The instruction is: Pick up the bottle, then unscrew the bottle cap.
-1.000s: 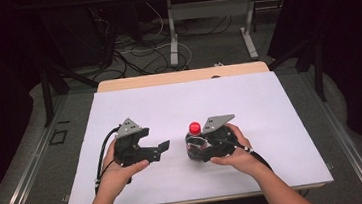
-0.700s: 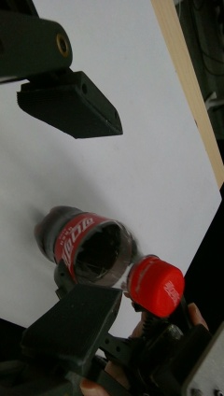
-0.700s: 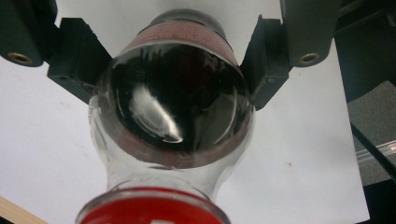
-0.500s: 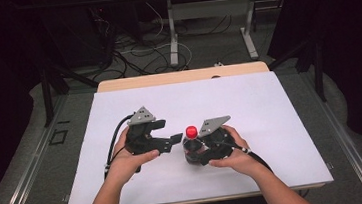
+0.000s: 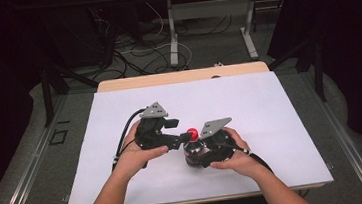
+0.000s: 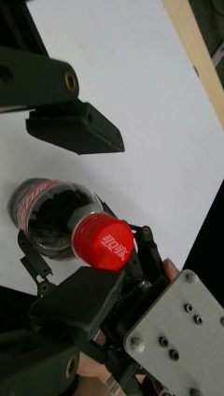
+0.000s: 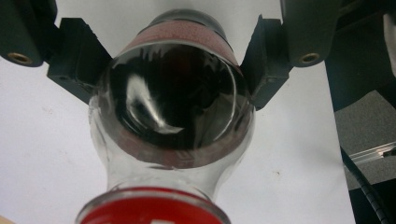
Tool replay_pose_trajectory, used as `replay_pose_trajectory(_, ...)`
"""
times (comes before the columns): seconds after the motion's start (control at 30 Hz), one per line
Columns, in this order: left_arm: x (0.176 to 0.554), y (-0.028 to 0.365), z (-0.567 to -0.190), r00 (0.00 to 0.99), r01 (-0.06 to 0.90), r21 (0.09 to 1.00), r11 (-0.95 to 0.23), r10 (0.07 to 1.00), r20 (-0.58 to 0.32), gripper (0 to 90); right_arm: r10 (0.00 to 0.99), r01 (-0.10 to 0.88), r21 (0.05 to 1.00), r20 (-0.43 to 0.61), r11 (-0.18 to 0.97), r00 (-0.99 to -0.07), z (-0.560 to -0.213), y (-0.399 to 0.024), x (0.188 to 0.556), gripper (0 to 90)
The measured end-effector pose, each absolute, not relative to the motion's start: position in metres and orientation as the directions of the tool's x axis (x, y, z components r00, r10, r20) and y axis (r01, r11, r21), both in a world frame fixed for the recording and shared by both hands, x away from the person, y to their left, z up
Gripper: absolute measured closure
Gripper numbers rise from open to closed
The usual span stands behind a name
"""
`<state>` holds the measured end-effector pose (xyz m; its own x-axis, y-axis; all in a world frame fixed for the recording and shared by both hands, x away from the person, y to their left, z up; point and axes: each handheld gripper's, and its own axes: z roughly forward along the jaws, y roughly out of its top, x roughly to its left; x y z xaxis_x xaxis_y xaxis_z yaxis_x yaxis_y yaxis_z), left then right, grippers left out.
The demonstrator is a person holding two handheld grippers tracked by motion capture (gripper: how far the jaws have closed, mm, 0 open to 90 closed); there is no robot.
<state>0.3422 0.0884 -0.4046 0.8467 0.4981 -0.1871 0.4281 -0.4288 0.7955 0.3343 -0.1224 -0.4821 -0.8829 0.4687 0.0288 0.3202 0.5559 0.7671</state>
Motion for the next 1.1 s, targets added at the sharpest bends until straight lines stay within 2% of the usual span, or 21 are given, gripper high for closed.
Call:
replay_pose_trajectory(0.57, 0.343, 0.065, -0.404, 0.889, 0.399, 0.778, -0.485, 0.413, -0.199, 53.2, 0.444, 0.296, 0.777, 0.023, 0.556, -0.896, -0.481, -0.122, 0.331, 30.5)
replay_pose_trajectory(0.77, 0.345, 0.063, -0.403, 0.905, 0.373, 0.767, -0.522, 0.386, -0.178, 59.1, 0.431, 0.292, 0.781, 0.033, 0.552, -0.902, -0.481, -0.12, 0.329, 30.5)
replay_pose_trajectory(1.1, 0.34, 0.062, -0.402, 0.888, 0.386, 0.767, -0.513, 0.43, -0.16, 60.6, 0.446, 0.302, 0.786, 0.037, 0.54, -0.895, -0.482, -0.119, 0.329, 30.6)
